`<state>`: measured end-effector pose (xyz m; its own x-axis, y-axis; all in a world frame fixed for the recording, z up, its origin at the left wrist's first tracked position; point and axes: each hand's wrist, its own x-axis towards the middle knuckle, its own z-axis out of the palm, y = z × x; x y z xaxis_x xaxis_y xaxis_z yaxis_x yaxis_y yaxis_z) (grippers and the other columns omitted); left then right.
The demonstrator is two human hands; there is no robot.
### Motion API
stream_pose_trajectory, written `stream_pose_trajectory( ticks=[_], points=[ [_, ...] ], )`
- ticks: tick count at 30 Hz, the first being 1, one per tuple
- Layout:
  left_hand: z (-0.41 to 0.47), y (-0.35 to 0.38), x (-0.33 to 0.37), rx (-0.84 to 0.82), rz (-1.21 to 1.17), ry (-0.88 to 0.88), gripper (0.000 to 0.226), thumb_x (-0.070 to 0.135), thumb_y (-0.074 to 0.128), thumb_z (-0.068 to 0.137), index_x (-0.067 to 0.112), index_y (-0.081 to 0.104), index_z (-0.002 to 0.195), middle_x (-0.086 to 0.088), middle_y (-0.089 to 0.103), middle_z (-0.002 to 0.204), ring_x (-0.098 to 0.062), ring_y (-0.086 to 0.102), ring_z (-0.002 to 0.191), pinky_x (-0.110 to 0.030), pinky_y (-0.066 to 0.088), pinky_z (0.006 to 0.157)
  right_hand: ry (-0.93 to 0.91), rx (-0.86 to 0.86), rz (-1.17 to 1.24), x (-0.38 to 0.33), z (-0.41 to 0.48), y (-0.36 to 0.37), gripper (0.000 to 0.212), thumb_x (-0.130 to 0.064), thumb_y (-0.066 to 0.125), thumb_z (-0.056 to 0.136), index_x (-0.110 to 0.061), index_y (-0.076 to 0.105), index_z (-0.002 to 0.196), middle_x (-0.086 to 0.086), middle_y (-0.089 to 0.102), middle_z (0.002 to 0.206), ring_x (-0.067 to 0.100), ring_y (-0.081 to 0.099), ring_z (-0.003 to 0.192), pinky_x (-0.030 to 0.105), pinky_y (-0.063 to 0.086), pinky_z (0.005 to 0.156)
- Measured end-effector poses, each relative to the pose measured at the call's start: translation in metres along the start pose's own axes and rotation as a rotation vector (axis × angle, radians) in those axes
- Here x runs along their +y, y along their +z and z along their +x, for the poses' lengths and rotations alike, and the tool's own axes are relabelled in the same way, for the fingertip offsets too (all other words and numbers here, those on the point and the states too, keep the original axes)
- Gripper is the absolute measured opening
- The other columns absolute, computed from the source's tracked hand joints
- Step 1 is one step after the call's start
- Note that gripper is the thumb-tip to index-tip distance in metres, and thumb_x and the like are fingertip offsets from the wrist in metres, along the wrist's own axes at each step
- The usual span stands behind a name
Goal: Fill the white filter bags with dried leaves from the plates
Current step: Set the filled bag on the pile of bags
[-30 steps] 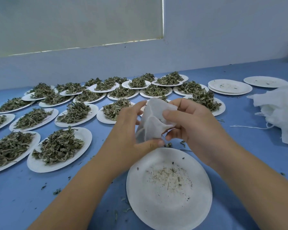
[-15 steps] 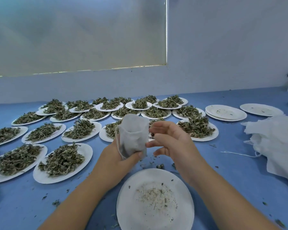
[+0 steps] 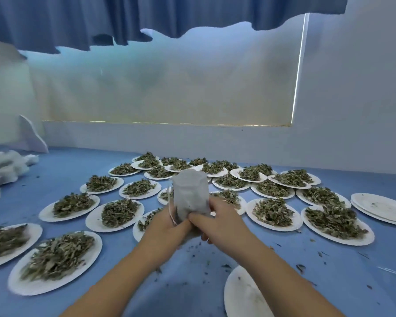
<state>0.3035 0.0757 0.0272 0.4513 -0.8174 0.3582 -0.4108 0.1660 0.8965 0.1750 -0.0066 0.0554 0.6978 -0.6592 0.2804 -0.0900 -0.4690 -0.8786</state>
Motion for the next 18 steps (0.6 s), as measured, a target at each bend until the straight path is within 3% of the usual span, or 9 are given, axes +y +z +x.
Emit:
stream_pose_trajectory(
  ticks=[3, 6, 8, 12, 15, 18],
  points=[
    [-0.006, -0.057, 0.001, -0.023, 0.155, 0.015, 0.025, 0.036, 0.066, 0.078, 0.045, 0.063, 0.102, 0.013, 0.073, 0.099, -0.005, 0.069, 0.093, -0.030, 0.053, 0.079, 0.005, -0.050, 0.118, -0.020, 0.015, 0.039, 0.008, -0.026, 0.070, 0.079, -0.025, 0.065, 0.085, -0.007, 0.066, 0.074, 0.006, 0.061, 0.056, 0.019, 0.045, 0.049],
    [-0.022, -0.110, -0.003, -0.016, 0.171, 0.006, 0.028, 0.029, 0.066, 0.085, 0.040, 0.063, 0.111, 0.010, 0.071, 0.109, -0.009, 0.066, 0.103, -0.033, 0.052, 0.088, 0.014, -0.116, 0.202, -0.038, 0.025, 0.087, 0.006, -0.022, 0.071, 0.078, -0.024, 0.067, 0.083, -0.005, 0.066, 0.068, 0.003, 0.059, 0.051, 0.018, 0.044, 0.046],
    [-0.037, -0.145, -0.010, 0.037, 0.227, 0.001, 0.025, 0.034, 0.064, 0.087, 0.041, 0.062, 0.111, 0.015, 0.071, 0.108, -0.002, 0.066, 0.101, -0.025, 0.053, 0.085, 0.012, -0.159, 0.195, -0.050, 0.030, 0.124, 0.007, -0.026, 0.072, 0.078, -0.027, 0.067, 0.084, -0.008, 0.066, 0.066, 0.003, 0.057, 0.049, 0.019, 0.042, 0.046],
    [-0.068, -0.212, -0.025, 0.171, 0.293, -0.051, 0.025, 0.037, 0.064, 0.085, 0.047, 0.063, 0.107, 0.020, 0.071, 0.105, 0.001, 0.066, 0.099, -0.028, 0.053, 0.085, -0.042, -0.245, 0.179, -0.075, 0.038, 0.196, 0.004, -0.026, 0.072, 0.078, -0.026, 0.069, 0.081, -0.008, 0.069, 0.070, -0.002, 0.057, 0.049, 0.015, 0.041, 0.046],
    [-0.090, -0.260, -0.033, 0.287, 0.261, -0.070, 0.024, 0.022, 0.069, 0.087, 0.038, 0.067, 0.105, 0.016, 0.073, 0.102, -0.004, 0.068, 0.098, -0.022, 0.053, 0.080, -0.077, -0.321, 0.188, -0.095, 0.045, 0.245, 0.005, -0.027, 0.071, 0.079, -0.031, 0.068, 0.077, -0.016, 0.067, 0.063, -0.005, 0.057, 0.049, 0.014, 0.041, 0.047],
    [-0.110, -0.304, -0.037, 0.328, 0.184, -0.119, 0.035, 0.027, 0.072, 0.078, 0.025, 0.062, 0.112, 0.007, 0.073, 0.105, -0.010, 0.068, 0.101, -0.025, 0.055, 0.082, -0.084, -0.378, 0.204, -0.118, 0.055, 0.289, 0.008, -0.024, 0.068, 0.082, -0.028, 0.066, 0.074, -0.019, 0.063, 0.055, -0.005, 0.055, 0.047, 0.013, 0.039, 0.046]
  ],
)
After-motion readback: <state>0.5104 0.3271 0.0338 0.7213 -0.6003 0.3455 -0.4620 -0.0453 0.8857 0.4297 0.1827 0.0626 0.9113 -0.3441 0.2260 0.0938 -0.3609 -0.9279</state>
